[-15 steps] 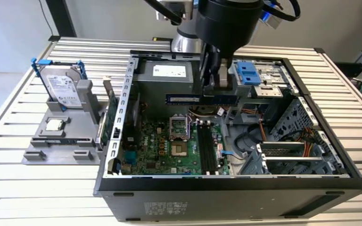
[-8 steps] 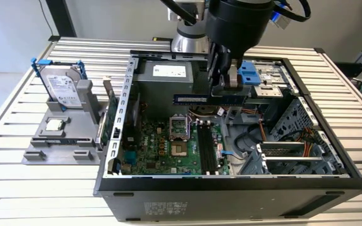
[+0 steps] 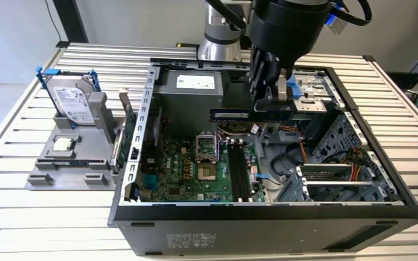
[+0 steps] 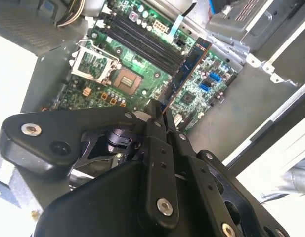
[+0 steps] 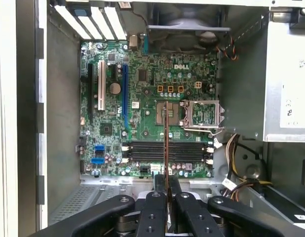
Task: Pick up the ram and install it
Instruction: 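Pick up the ram and move it above insertion slot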
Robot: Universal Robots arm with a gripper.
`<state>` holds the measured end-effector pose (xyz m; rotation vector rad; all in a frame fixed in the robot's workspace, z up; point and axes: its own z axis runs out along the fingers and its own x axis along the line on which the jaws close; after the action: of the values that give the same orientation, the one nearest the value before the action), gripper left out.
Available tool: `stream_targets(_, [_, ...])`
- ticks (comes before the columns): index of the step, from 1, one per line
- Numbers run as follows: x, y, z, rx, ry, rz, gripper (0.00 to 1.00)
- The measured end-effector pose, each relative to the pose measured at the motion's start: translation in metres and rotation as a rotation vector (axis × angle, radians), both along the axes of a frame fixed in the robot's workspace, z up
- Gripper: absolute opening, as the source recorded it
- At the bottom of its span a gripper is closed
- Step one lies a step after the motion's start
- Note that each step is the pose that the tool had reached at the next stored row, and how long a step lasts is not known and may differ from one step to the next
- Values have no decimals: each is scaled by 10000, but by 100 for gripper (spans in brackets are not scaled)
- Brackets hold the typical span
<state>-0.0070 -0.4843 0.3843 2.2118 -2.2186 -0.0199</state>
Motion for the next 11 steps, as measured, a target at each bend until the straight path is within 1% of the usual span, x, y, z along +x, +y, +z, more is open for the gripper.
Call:
stream_targets(5, [87, 0, 0, -1, 0, 0, 0])
stream_targets(11, [167, 3, 0, -10, 0, 0, 0])
